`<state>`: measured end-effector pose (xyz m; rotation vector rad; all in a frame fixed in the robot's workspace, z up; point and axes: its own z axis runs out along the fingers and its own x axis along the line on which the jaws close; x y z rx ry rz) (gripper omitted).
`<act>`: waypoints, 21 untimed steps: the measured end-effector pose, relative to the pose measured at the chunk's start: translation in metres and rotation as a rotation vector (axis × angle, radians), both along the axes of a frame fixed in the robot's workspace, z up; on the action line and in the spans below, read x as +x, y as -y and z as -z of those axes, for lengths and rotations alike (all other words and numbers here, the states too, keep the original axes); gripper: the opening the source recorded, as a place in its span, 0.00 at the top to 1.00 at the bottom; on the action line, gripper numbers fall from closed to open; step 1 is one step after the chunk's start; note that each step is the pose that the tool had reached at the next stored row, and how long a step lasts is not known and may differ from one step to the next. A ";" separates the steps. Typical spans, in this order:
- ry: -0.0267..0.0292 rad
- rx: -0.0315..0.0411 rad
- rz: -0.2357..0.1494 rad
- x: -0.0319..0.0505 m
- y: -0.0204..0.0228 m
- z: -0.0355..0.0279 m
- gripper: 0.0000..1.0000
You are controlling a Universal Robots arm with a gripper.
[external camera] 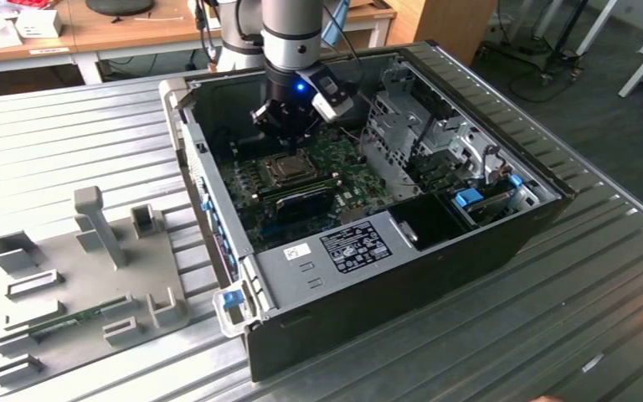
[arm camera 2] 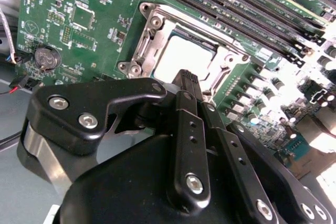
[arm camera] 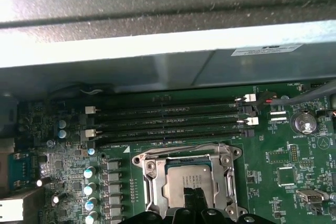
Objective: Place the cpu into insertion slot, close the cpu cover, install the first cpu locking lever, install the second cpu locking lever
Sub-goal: 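Install the second cpu locking lever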
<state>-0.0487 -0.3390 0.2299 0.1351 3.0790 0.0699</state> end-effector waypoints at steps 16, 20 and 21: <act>0.0001 0.0000 0.000 0.0000 0.0000 -0.0092 0.89; -0.0002 -0.0004 0.000 0.0000 0.0000 -0.0098 0.89; -0.0002 -0.0004 0.000 0.0000 0.0000 -0.0102 0.89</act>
